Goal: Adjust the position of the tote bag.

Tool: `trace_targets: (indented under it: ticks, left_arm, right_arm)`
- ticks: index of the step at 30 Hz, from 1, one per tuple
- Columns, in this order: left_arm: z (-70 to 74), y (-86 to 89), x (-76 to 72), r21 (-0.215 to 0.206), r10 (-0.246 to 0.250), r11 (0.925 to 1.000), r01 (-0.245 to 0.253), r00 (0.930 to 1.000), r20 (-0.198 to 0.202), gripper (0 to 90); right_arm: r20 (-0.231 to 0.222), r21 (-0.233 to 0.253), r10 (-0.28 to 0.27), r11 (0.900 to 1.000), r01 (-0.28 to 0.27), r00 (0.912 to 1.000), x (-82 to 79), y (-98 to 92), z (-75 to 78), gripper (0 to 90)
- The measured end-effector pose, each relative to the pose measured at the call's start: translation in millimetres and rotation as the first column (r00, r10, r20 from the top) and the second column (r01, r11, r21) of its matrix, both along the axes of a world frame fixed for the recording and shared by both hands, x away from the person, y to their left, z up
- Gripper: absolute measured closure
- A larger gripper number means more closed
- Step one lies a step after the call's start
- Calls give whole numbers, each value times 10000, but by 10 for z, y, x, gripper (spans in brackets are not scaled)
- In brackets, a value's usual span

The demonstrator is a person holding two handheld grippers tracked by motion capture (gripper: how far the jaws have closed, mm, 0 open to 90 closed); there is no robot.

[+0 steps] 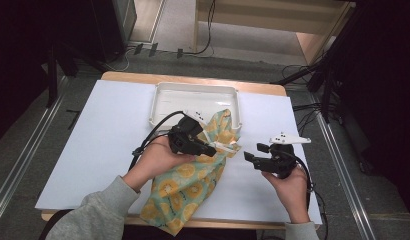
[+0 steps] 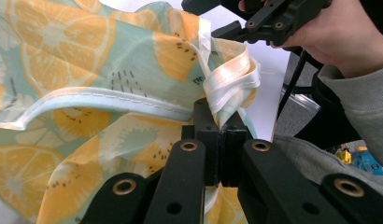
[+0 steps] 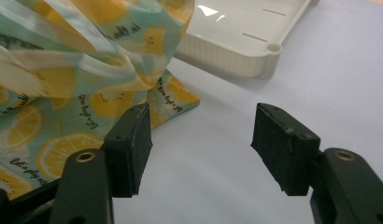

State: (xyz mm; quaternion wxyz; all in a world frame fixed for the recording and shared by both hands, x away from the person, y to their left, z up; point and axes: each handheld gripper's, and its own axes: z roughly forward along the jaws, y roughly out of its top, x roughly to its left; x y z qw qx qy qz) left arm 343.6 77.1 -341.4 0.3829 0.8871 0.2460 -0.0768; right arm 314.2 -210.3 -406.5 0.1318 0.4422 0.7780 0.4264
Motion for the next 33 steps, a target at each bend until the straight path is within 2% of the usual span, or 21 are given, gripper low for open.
trace_targets:
  ticks: [4, 8, 15, 16, 17, 22, 25, 28, 29, 30, 33]
  left_arm:
    - [-126, -47, 13, -146, 1, 9999, -4, 9998, -209, 900]
    - [-272, -96, 17, 8, 43, 10000, -43, 9995, -301, 900]
    - [-383, -115, 45, 78, 53, 10000, -50, 9991, -412, 897]
    - [-401, -116, 47, 68, 62, 10000, -59, 9986, -520, 897]
    - [-409, -113, 44, -28, 48, 10000, -50, 9983, -585, 848]
    - [-361, -106, 26, 18, -131, 9999, 132, 9984, -556, 702]
    - [-321, -102, 7, -55, -172, 9998, 170, 9989, -444, 613]
    - [-289, -103, -7, 42, -239, 9997, 240, 9992, -307, 498]
    - [-269, -102, -16, 90, -198, 9998, 200, 9995, -251, 498]
    - [-255, -99, -21, 94, -203, 9997, 205, 9995, -248, 437]
    - [-191, -87, -45, 29, -247, 9997, 248, 9996, -168, 372]
  right_arm:
    - [-10, -39, -26, 10000, 26, 10000, -13, 0, -9, 389]
    - [-37, -74, -17, 10000, 16, 10000, -15, 4, -19, 389]
    - [-93, -118, -8, 9999, 7, 10000, -17, 20, -28, 390]
    - [-86, -133, -7, 9999, 6, 10000, -16, 20, -30, 390]
    - [-108, -143, -23, 9999, 22, 9999, -15, 17, -32, 391]
    - [-67, -137, -18, 9999, 17, 10000, -14, 5, -29, 392]
    - [-79, -140, 8, 9999, -9, 10000, -16, 4, -28, 392]
    - [-72, -143, 3, 9999, -4, 10000, -17, 0, -26, 392]
    - [-65, -126, -2, 9999, 1, 10000, -16, -2, -25, 392]
    - [-59, -117, -30, 9999, 29, 10000, -18, -6, -22, 392]
    - [-63, -90, -34, 10000, 34, 10000, -20, -11, -19, 392]
